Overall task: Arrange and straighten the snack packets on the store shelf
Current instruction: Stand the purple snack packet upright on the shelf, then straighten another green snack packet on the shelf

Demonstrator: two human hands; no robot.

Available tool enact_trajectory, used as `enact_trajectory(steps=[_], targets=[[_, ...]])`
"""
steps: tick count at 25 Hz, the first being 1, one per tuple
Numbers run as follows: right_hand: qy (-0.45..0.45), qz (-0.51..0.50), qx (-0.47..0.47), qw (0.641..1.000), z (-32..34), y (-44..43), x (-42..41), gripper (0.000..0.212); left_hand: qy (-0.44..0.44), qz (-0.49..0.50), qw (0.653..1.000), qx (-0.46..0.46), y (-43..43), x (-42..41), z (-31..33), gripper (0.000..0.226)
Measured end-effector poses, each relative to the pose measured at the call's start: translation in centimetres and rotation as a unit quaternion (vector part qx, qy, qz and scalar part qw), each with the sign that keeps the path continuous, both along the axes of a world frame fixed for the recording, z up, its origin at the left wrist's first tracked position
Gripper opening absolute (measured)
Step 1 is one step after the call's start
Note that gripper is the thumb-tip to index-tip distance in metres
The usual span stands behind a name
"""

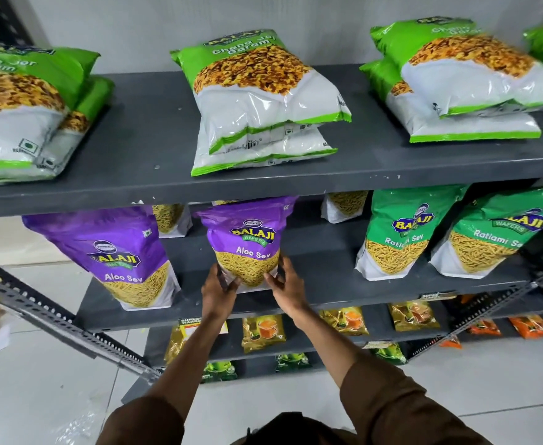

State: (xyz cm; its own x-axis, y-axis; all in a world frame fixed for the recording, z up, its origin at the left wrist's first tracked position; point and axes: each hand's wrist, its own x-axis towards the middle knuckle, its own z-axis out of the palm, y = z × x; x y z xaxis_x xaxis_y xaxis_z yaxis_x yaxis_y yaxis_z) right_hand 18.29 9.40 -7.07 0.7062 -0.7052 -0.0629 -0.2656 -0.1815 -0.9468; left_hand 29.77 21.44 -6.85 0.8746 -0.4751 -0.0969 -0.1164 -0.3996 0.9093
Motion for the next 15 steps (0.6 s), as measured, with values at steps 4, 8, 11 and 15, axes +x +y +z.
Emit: enact_trajectory(steps=[4, 8, 11, 15], targets=[[-0.004, -0.016, -0.018, 1.0, 0.3, -1.2, -2.2, 0.075, -0.108, 0.116, 0.986, -0.051, 0.9, -3.6, -0.4, 0.083], [-0.121, -0.194, -0.025, 0.973, 1.5, -5.0, -8.3, 0.051, -0.142, -0.002, 0.985, -0.095, -1.0, -10.8, 0.1, 0.065], [-0.188, -0.301, -0.049, 0.934, 2.3, -8.3, -13.5, 0.041, -0.129, -0.066, 0.982, -0.123, -5.1, -13.3, 1.1, 0.032], [-0.097, -0.307, -0.092, 0.942, 1.2, -15.3, -18.5, 0.063, -0.035, -0.089, 0.986, -0.139, -14.0, -15.9, 3.2, 0.021]])
